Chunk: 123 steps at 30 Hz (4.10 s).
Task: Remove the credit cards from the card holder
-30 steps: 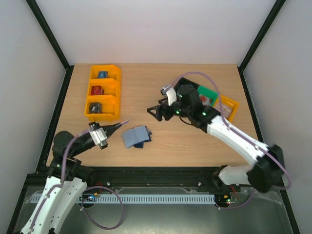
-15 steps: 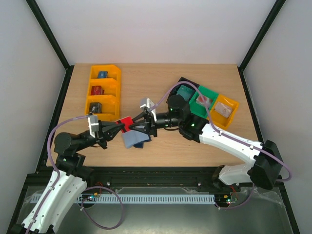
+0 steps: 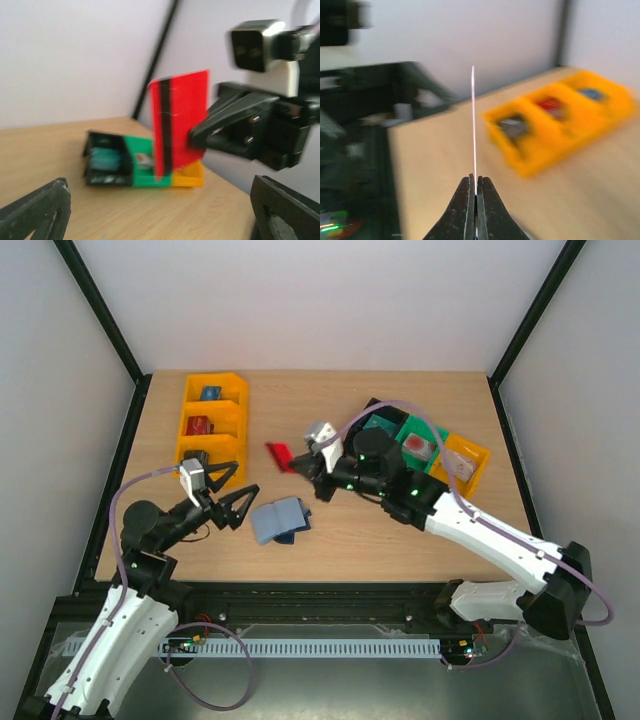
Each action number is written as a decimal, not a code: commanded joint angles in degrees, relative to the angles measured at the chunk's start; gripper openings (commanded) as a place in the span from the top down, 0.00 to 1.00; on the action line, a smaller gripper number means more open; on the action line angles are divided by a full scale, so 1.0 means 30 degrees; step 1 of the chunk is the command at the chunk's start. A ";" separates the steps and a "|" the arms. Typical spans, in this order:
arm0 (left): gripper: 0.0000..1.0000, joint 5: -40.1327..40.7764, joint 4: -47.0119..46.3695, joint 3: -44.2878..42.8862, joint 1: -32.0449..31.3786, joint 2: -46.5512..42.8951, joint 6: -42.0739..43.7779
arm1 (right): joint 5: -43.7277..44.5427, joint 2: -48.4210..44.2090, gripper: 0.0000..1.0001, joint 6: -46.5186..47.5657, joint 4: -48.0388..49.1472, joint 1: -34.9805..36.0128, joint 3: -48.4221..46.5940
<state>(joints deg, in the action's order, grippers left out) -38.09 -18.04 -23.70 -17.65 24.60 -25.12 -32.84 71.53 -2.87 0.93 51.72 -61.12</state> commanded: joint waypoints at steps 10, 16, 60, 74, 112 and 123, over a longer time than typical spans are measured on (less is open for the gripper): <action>0.01 0.6914 0.5444 0.1529 0.0905 -0.0360 -0.0317 | 1.9268 0.0885 0.99 1.1188 -1.1531 -1.0968 0.0132; 0.01 0.7118 0.5621 0.1844 0.0960 -0.0649 -0.0079 | 1.5362 0.2688 0.98 1.5560 -0.8225 -1.2918 -0.0234; 0.01 0.6757 0.5220 0.2130 0.1151 -0.0942 0.0249 | 1.5275 1.0370 0.58 1.7632 -0.6033 -1.4107 -0.3017; 0.00 0.6750 0.4858 0.2283 0.1154 -0.0887 -0.0548 | 0.6741 0.6939 0.39 0.4677 -0.7304 -1.3781 -0.6449; 0.01 0.8184 0.9092 0.5792 0.3217 -0.1766 -1.0891 | -0.5828 1.0273 0.46 -1.6187 0.4077 -0.3151 0.4609; 0.00 0.7885 0.8493 0.5822 0.3392 -0.2268 -1.1253 | -0.6720 0.9579 0.98 -1.5548 0.2718 -0.2595 0.1335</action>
<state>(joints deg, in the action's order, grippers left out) -13.04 8.93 -6.72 -8.32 18.94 -57.45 -51.05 101.80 -51.68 11.07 42.24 -49.50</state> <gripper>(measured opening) 0.994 0.021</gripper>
